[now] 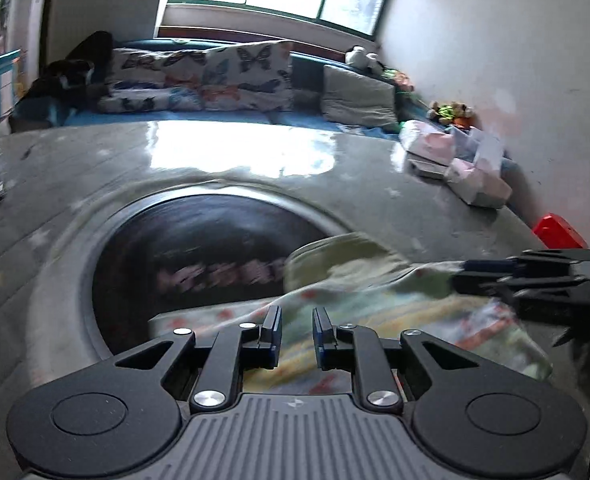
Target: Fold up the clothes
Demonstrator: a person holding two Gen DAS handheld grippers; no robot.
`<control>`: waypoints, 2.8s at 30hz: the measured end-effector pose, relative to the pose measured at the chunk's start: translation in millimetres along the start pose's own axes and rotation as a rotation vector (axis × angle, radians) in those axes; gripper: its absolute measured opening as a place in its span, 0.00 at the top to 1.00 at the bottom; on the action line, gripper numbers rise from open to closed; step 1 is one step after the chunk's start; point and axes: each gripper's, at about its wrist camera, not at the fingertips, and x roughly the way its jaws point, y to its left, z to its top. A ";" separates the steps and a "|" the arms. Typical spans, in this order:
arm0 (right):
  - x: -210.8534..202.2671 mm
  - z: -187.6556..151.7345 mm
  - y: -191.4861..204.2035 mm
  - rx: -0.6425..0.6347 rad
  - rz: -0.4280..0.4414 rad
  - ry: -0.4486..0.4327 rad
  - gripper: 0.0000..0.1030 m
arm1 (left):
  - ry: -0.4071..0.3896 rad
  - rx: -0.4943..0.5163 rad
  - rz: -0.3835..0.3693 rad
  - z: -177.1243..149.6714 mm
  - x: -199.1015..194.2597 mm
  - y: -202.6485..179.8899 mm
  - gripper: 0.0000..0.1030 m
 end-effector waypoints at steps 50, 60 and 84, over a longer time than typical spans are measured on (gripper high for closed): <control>-81.9 -55.0 69.9 -0.089 0.011 -0.169 0.00 | -0.031 -0.087 0.099 -56.9 -77.0 -7.5 0.03; -85.3 -57.1 107.1 -0.224 0.077 -0.116 0.02 | -0.071 -0.139 0.138 -55.5 -100.6 3.4 0.01; -51.0 -51.5 189.3 -0.512 0.234 -0.003 0.42 | -0.078 -0.299 0.133 -47.2 -103.5 43.5 0.15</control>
